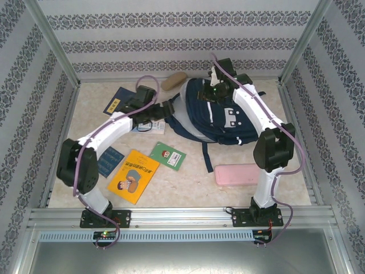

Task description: Pack the student bag

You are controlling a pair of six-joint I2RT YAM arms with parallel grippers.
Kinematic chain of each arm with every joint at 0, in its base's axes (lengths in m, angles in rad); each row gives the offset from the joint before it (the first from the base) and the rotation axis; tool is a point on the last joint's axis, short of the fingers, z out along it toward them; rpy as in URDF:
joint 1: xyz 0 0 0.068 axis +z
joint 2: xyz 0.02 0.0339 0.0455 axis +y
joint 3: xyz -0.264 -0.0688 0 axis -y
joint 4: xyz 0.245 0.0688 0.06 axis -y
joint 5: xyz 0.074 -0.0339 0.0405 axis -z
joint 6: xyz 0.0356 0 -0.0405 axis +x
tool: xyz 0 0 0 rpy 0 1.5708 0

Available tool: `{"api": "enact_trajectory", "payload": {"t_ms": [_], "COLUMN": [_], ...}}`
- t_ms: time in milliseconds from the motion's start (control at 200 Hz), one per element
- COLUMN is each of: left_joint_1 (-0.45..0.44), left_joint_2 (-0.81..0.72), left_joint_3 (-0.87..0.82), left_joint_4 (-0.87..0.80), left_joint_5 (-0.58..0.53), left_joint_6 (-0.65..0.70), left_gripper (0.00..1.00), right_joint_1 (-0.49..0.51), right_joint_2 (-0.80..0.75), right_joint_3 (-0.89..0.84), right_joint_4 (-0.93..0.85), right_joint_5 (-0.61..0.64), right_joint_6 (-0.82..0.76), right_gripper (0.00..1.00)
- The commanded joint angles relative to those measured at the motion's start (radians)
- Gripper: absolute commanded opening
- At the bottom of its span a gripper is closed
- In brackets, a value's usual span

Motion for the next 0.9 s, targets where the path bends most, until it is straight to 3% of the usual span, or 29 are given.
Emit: {"api": "enact_trajectory", "payload": {"t_ms": [0, 235, 465, 569, 634, 894], "left_joint_1": [0.090, 0.219, 0.222, 0.214, 0.194, 0.073], "left_joint_2": [-0.052, -0.081, -0.152, -0.221, -0.269, -0.448], "left_joint_3": [-0.030, -0.087, -0.218, -0.322, -0.385, -0.585], "left_joint_4": [-0.138, -0.195, -0.213, -0.175, -0.174, -0.236], "left_joint_5": [-0.055, -0.045, -0.013, 0.065, 0.088, 0.078], "left_joint_6": [0.090, 0.105, 0.040, -0.011, -0.026, -0.156], "left_gripper": [0.94, 0.94, 0.92, 0.85, 0.72, 0.44], "right_joint_1": [0.035, 0.111, 0.220, 0.267, 0.277, 0.356], "right_joint_2": [0.014, -0.028, -0.035, -0.021, -0.014, 0.016], "right_joint_3": [-0.002, -0.059, -0.153, -0.184, -0.210, -0.260], "right_joint_4": [0.029, 0.135, 0.233, 0.236, 0.248, 0.279], "right_joint_5": [0.052, 0.082, 0.006, 0.021, 0.010, -0.006], "right_joint_6": [-0.029, -0.011, 0.003, -0.004, 0.012, 0.011], "right_gripper": [0.37, 0.53, 0.47, 0.46, 0.45, 0.43]}}
